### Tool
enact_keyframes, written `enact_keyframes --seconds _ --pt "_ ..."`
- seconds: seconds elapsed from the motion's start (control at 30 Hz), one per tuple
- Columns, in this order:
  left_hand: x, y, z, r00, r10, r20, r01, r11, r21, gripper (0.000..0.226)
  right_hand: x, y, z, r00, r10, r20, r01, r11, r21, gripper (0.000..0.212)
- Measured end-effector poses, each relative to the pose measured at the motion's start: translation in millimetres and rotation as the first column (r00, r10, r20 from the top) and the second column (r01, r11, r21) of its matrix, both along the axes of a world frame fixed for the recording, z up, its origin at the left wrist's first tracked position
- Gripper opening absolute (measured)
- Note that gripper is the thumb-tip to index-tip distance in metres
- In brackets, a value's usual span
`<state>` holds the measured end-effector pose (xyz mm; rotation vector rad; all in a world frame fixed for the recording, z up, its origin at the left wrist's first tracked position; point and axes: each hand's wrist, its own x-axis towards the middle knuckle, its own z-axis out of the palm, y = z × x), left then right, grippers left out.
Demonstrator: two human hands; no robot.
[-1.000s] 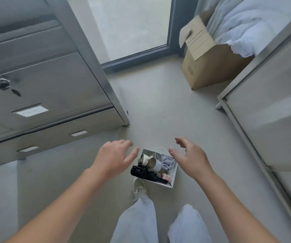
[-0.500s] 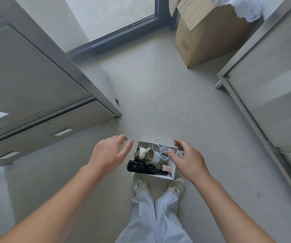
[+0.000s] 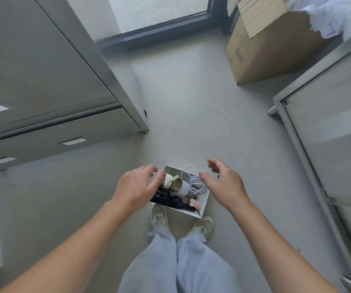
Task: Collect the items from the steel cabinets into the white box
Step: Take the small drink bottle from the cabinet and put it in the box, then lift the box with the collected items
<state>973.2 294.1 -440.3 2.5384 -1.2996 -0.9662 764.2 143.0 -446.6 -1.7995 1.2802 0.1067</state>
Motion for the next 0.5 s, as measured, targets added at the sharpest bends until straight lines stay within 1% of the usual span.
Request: enact_keyframes --seconds 0.1,0.17,0.27,0.37,0.43,0.5 --pt "9 12 6 0.995 0.097 0.006 -0.097 0.995 -0.026 0.056 23 -7 8 0.997 0.074 0.029 -0.073 0.997 -0.017 0.056" --pt "14 21 6 0.979 0.204 0.011 -0.203 0.979 -0.031 0.064 41 -11 8 0.989 0.134 0.057 -0.134 0.991 -0.011 0.056" --pt "11 35 -2 0.930 0.364 0.046 -0.364 0.931 -0.017 0.068 63 -15 -2 0.956 0.283 0.076 -0.286 0.958 0.022 0.056" --pt "-14 52 -13 0.843 0.534 0.059 -0.534 0.845 -0.023 0.062 77 -18 -10 0.882 0.465 0.072 -0.470 0.880 0.072 0.055" --pt "-38 60 -21 0.769 0.636 0.063 -0.635 0.772 -0.038 0.051 82 -21 -14 0.807 0.588 0.058 -0.591 0.803 0.077 0.054" --pt "-68 67 -29 0.677 0.735 0.033 -0.735 0.678 -0.031 0.044 83 -22 -16 0.728 0.684 0.044 -0.686 0.724 0.079 0.054"
